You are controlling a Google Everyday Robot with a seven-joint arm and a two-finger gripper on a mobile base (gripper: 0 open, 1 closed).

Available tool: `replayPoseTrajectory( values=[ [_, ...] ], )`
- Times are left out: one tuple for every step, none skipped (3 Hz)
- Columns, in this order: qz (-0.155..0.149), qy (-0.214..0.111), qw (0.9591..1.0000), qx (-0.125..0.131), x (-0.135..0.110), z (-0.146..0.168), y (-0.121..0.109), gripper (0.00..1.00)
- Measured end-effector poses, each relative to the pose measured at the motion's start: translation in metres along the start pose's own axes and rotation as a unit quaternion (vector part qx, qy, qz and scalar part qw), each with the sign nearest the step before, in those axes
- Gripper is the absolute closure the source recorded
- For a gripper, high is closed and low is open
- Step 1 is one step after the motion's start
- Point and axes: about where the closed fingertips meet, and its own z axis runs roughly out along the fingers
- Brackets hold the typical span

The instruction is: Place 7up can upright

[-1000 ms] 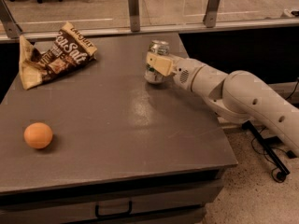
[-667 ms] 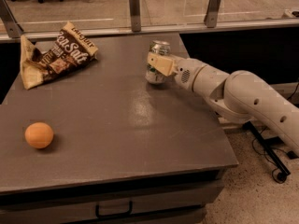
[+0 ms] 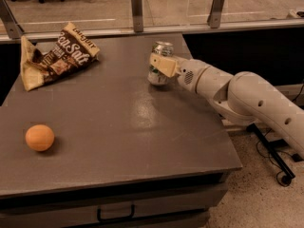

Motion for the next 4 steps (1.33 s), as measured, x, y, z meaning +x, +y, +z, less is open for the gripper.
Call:
replayPoseTrajectory(
  values=[
    [0.000,0.000,1.0000,0.000,0.000,0.000,0.000,1.00],
    [0.000,0.000,1.0000,0.000,0.000,0.000,0.000,1.00],
    [-0.049,-0.007,0.9984,-0.028,-0.025,0.006,0.012,1.00],
    [-0.131,-0.031,0.9874,-0.083,-0.070,0.016,0.043,1.00]
  ],
)
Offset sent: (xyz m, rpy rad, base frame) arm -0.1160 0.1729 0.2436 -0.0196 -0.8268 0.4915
